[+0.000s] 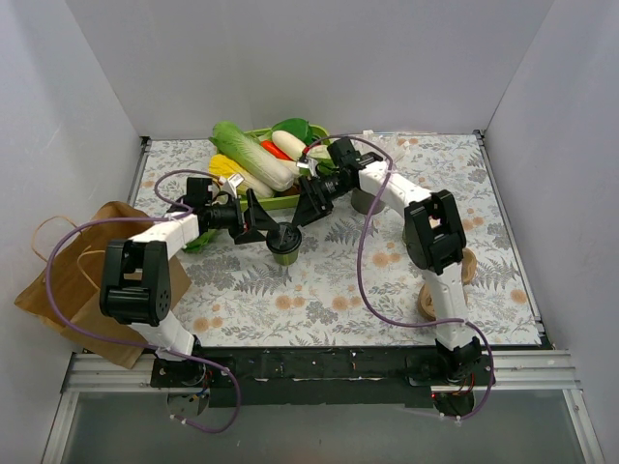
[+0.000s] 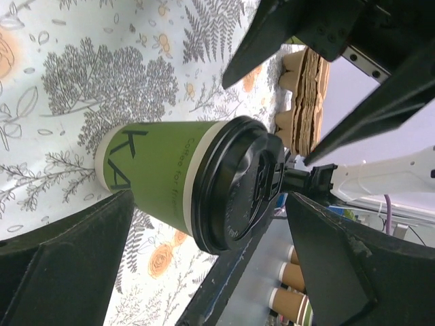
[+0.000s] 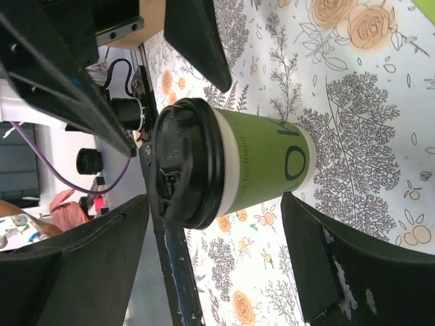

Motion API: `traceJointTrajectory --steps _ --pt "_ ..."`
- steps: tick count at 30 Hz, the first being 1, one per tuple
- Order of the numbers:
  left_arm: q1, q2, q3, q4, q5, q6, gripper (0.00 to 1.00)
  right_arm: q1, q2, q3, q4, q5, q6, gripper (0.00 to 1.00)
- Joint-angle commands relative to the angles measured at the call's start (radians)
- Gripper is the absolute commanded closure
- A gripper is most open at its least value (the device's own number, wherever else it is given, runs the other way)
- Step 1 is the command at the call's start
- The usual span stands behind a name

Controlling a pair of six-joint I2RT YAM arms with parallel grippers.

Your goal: Pack the takeout coffee

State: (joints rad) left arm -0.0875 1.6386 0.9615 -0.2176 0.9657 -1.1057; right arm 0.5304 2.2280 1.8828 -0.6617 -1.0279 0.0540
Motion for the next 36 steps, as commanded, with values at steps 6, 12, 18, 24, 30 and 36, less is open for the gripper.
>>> traceJointTrajectory --steps 6,12,18,24,30,36 --pt "-0.001 0.052 0.013 -0.052 0.036 0.067 0.07 0.003 0.055 0.003 0.054 -0.064 0.052 0.20" --pt "-0.001 0.125 0.065 -0.008 0.065 0.046 0.08 0.006 0.018 -0.079 0.094 -0.126 0.090 0.20" --pt "-0.001 0.188 0.117 0.018 0.108 0.026 0.08 0.019 -0.018 -0.148 0.120 -0.139 0.121 0.18" --pt "-0.001 0.208 0.141 0.021 0.130 0.021 0.09 0.020 -0.042 -0.174 0.140 -0.156 0.151 0.17" --pt "-0.001 0.173 0.132 0.009 0.123 0.033 0.08 0.020 -0.044 -0.169 0.152 -0.156 0.168 0.17" --pt "0.009 0.135 0.141 -0.045 0.108 0.050 0.07 0.020 -0.030 -0.171 0.152 -0.159 0.162 0.19"
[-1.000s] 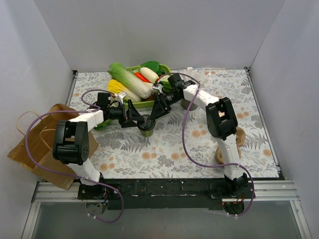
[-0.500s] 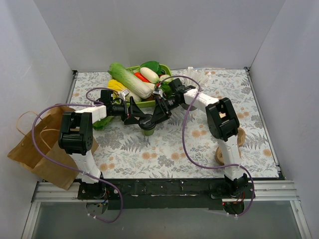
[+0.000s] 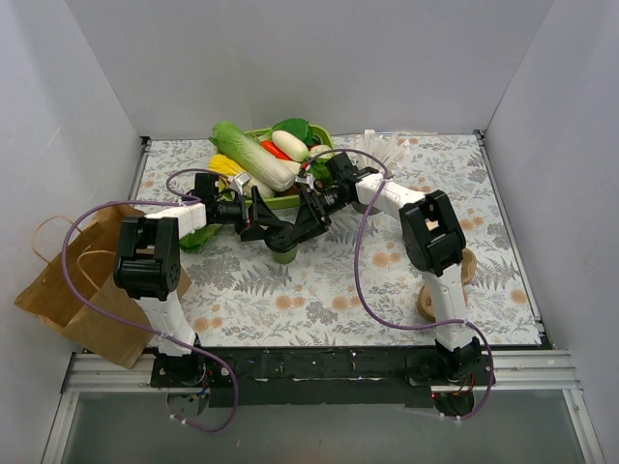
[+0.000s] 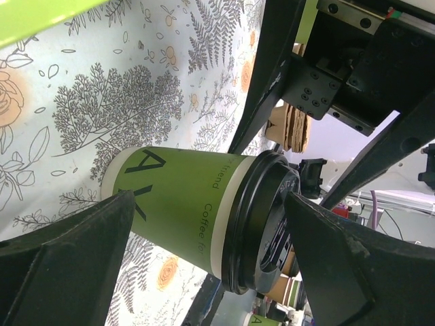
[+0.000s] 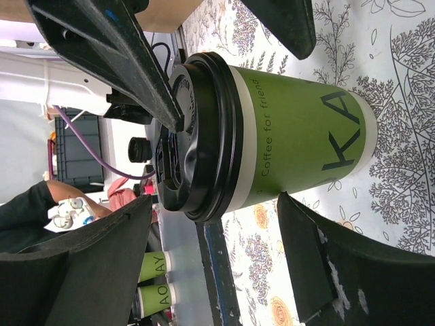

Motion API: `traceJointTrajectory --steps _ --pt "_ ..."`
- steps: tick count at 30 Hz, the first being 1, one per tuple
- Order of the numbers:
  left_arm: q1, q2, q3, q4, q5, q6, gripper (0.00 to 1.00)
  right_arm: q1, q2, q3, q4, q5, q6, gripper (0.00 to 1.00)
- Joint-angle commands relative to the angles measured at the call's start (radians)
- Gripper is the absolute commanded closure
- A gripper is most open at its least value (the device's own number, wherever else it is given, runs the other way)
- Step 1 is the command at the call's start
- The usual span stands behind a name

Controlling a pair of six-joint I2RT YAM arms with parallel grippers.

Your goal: Pack the takeout coffee

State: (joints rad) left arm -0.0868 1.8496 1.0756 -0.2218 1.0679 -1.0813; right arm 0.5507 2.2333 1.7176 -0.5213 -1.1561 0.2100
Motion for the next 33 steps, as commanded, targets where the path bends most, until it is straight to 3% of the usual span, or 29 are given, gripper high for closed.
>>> traceJointTrajectory --steps 1,13,33 --pt "0.010 -0.081 0.029 -0.047 0.006 0.029 0.07 0.000 -0.034 -0.004 0.012 -0.033 0.005 0.20" --pt "0.012 -0.061 -0.012 -0.050 -0.003 0.038 0.07 0.000 -0.014 -0.007 -0.040 -0.002 -0.061 0.22" --pt "0.012 0.008 -0.123 0.144 0.007 -0.054 0.10 0.005 0.023 -0.003 -0.120 0.108 -0.167 0.39"
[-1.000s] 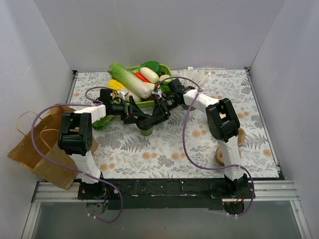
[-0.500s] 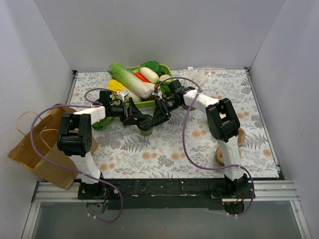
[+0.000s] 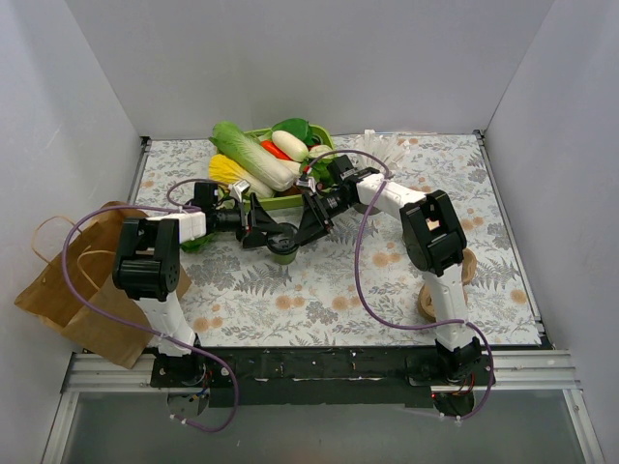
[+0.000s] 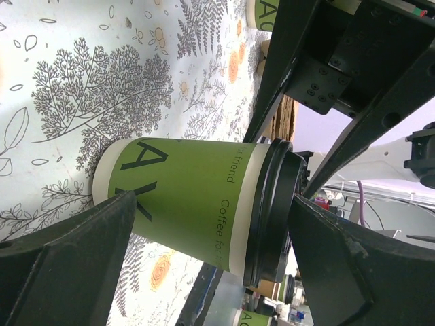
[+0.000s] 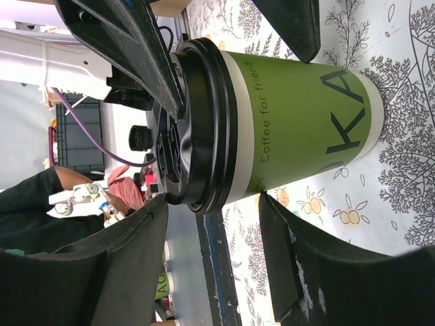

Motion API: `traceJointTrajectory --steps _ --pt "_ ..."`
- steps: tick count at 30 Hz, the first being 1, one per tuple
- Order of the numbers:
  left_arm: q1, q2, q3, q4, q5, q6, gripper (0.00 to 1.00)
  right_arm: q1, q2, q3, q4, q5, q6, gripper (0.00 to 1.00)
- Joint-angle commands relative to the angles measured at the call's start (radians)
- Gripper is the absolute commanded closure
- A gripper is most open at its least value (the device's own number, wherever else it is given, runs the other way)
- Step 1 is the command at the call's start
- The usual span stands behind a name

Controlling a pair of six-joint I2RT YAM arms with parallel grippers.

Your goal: Pack the takeout coffee

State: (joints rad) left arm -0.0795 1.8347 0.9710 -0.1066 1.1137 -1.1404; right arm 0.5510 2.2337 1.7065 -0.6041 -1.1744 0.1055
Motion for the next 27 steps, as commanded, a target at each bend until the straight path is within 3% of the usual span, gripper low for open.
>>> traceJointTrajectory --steps 1,7,11,27 --pt "0.004 0.029 -0.017 0.030 -0.040 0.005 0.10 0.004 0.024 0.008 -0.036 0.121 -0.058 0.40" --pt "0.004 0.051 -0.005 0.021 -0.043 0.008 0.10 0.006 0.029 0.030 0.020 0.022 -0.021 0.33" --pt "0.006 0.063 -0.005 0.027 -0.043 0.002 0.10 0.009 0.044 0.050 -0.032 0.137 -0.062 0.38" --pt "0.009 0.086 0.008 0.022 -0.040 0.004 0.10 0.012 0.070 -0.011 -0.039 0.145 -0.061 0.46"
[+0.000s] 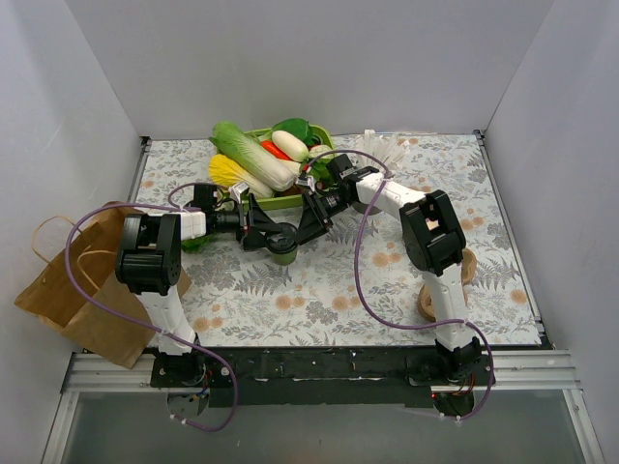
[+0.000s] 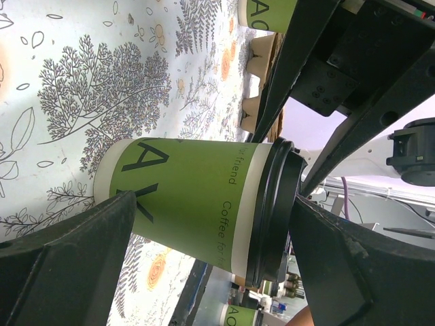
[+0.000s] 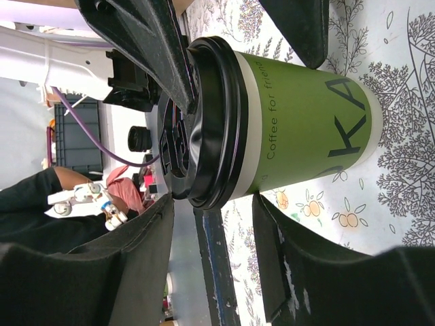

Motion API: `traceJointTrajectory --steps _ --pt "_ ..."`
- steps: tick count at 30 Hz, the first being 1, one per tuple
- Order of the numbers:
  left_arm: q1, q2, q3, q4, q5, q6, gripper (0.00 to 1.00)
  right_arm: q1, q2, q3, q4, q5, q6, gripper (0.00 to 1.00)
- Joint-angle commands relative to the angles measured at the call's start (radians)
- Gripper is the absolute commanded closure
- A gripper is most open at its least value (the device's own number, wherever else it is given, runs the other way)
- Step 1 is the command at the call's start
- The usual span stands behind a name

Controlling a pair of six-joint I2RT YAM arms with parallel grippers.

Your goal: Pack the takeout coffee

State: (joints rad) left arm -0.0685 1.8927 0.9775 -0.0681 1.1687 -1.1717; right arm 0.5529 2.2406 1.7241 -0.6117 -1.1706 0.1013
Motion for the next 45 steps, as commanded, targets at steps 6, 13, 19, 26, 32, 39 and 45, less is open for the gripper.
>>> traceJointTrajectory --steps 6,13,19,26,32,39,45 --pt "-0.001 0.032 -0.002 -0.013 -0.095 0.032 0.11 0.010 0.077 -0.023 -0.046 0.175 -0.058 0.48" --pt "-0.001 0.040 -0.002 -0.012 -0.093 0.027 0.10 0.010 0.093 -0.024 -0.030 0.164 -0.037 0.49" --pt "-0.001 0.049 -0.013 -0.007 -0.098 0.017 0.11 0.007 0.103 -0.053 0.009 0.124 0.027 0.50" --pt "0.006 0.055 -0.014 -0.015 -0.096 0.014 0.11 0.005 0.109 -0.107 0.075 0.038 0.113 0.48" --pt "0.007 0.059 0.003 -0.029 -0.083 0.021 0.11 0.007 0.094 -0.055 0.064 0.013 0.061 0.43" --pt "0.007 0.005 0.050 0.013 -0.003 0.024 0.07 0.005 0.047 0.087 0.044 -0.021 -0.017 0.27" --pt "0.007 -0.006 0.101 -0.004 0.025 0.024 0.06 -0.005 -0.015 0.042 0.033 0.002 -0.023 0.24"
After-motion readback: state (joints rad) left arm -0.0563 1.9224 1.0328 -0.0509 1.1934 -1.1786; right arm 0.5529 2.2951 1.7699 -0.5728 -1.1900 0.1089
